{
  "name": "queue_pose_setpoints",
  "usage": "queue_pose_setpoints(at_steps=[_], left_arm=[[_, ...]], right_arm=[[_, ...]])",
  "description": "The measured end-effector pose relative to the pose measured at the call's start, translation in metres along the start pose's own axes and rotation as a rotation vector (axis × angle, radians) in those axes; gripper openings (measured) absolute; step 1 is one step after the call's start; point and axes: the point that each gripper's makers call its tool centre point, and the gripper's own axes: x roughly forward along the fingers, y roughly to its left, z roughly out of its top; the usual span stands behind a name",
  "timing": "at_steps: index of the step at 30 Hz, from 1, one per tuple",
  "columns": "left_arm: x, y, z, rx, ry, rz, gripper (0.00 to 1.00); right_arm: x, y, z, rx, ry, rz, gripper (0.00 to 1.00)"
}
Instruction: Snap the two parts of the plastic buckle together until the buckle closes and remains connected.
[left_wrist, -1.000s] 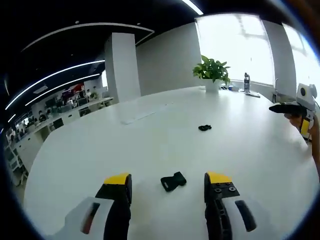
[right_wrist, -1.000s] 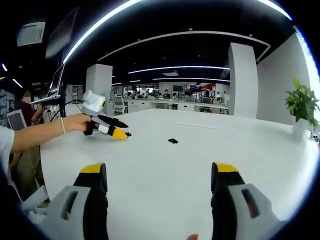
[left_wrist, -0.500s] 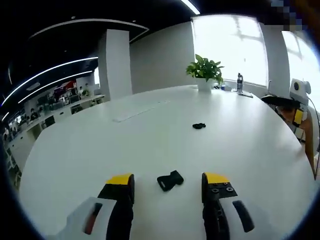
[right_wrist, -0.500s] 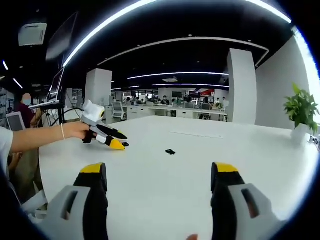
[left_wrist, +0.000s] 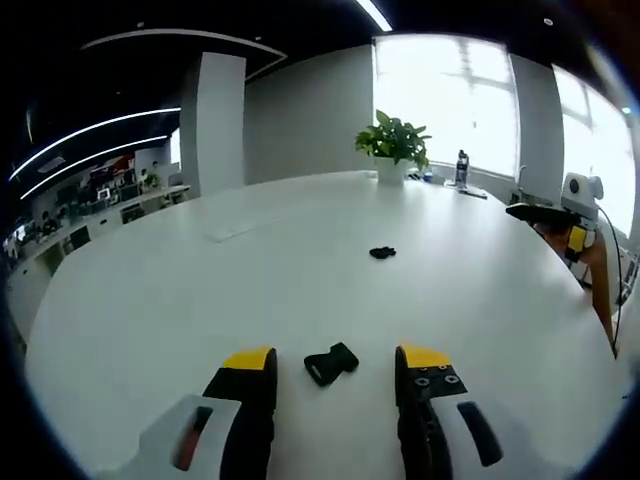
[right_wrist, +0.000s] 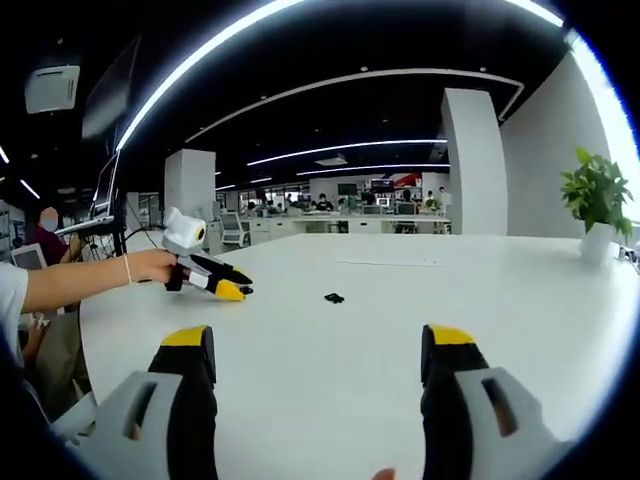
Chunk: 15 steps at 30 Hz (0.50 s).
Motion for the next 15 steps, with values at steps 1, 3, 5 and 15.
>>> queue_pose_setpoints(at_steps=[1, 3, 5, 15], left_arm=[[0.0004, 0.0003, 0.0008, 0.01, -0.009, 0.003, 0.46], [0.0009, -0.0008, 0.0001, 0.0, -0.004, 0.0, 0.45], [0.0017, -0.0018, -0.0012, 0.006, 0.003, 0.0, 0.44], [-0.0024, -0.0031, -0.0035, 0.024, 0.012, -0.007, 0.36]], right_arm=[[-0.0003, 0.0, 0.0006, -0.001, -0.002, -0.001, 0.85], [-0.0009, 0.0, 0.002, -0.002, -0.006, 0.0, 0.85], [-0.0012, 0.0003, 0.0029, -0.001, -0.01, 0.0, 0.85], [-0.0012, 0.002, 0.0027, -0.003, -0.01, 0.005, 0.85]])
